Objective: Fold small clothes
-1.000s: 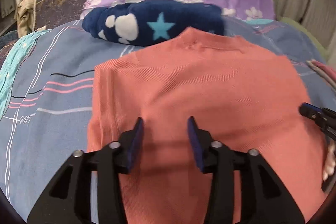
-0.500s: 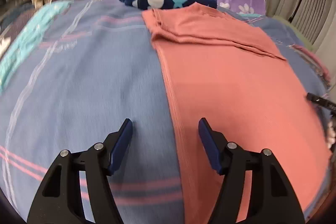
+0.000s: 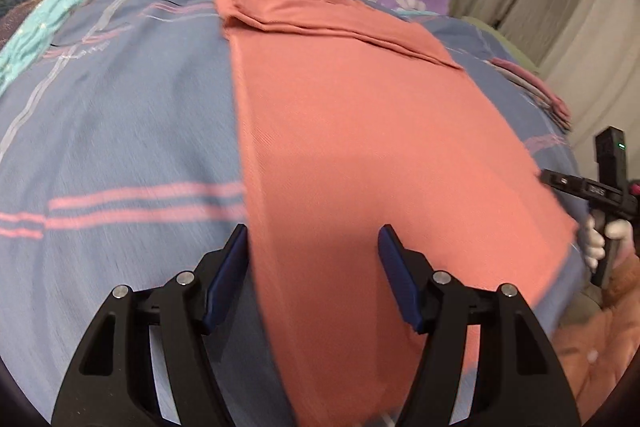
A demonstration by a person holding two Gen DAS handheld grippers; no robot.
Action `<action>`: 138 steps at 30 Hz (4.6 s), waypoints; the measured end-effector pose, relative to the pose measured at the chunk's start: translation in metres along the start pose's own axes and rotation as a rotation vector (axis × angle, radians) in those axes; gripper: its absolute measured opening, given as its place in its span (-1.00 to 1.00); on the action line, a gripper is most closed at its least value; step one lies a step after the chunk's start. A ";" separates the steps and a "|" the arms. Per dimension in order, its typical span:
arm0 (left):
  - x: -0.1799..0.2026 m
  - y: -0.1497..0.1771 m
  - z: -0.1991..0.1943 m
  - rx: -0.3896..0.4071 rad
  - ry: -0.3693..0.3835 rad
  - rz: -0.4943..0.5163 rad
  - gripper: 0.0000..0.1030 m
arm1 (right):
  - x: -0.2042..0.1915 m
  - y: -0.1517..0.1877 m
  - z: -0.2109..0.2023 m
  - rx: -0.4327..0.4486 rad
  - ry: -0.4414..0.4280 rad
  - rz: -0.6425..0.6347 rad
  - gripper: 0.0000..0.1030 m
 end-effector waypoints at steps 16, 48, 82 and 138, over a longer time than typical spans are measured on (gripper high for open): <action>0.017 0.006 0.005 -0.028 0.108 -0.020 -0.48 | 0.000 0.020 0.000 -0.077 -0.281 0.159 -0.21; 0.070 -0.056 -0.120 0.366 0.154 0.043 -0.96 | -0.034 -0.039 -0.125 0.276 -0.245 0.016 -0.92; -0.024 -0.142 0.056 0.053 0.021 -0.121 -0.74 | 0.033 -0.135 0.038 0.047 -0.085 0.054 -0.44; -0.070 -0.213 0.048 0.133 -0.071 -0.097 -0.37 | 0.068 -0.210 0.072 0.105 0.052 0.035 -0.60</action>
Point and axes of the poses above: each gripper's, at about its wrist camera, not at the fingertips, and z roughly the way its jaws point, x to its right, y to its underside, the point moved 6 cm from there along z, roughly the way its jaws point, and after that the axes turned 3 degrees about -x, right-handed, at the moved point
